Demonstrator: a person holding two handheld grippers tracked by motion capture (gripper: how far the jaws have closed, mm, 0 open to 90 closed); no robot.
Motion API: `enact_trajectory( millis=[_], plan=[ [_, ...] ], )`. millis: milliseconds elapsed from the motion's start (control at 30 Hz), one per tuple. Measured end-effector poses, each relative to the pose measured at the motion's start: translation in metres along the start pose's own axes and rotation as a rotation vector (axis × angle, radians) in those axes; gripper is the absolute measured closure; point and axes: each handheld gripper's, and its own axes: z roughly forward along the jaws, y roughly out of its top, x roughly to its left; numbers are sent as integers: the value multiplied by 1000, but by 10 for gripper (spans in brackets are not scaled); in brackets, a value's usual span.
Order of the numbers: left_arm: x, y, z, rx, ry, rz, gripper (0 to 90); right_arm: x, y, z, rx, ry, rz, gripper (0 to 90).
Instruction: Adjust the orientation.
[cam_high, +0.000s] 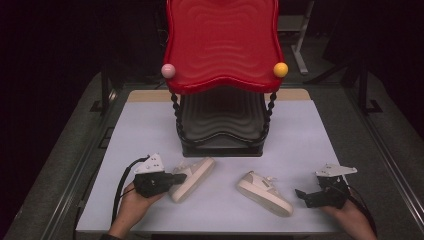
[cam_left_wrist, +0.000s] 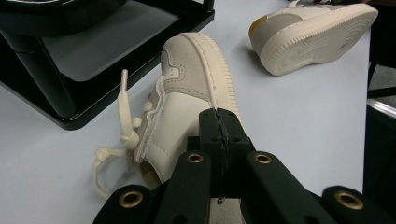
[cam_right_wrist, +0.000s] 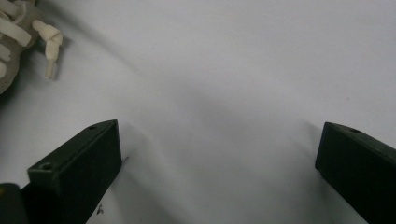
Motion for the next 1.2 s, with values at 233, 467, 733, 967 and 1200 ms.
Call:
enact_trajectory(
  millis=[233, 467, 733, 967, 1200],
  plan=[
    [-9, 1, 3, -5, -24, 12, 900, 0, 0, 0, 0, 0, 0, 0],
    [-17, 2, 7, -5, -49, 25, 900, 0, 0, 0, 0, -1, 0, 0],
    [-39, 4, 21, 37, -116, 65, 900, 0, 0, 0, 0, -1, 0, 0],
    [-55, 3, 35, 93, -177, 99, 900, 0, 0, 0, 0, -1, 0, 0],
    [-61, 5, 37, 99, -193, 118, 900, 0, 0, 0, 0, 0, 0, 0]
  ],
)
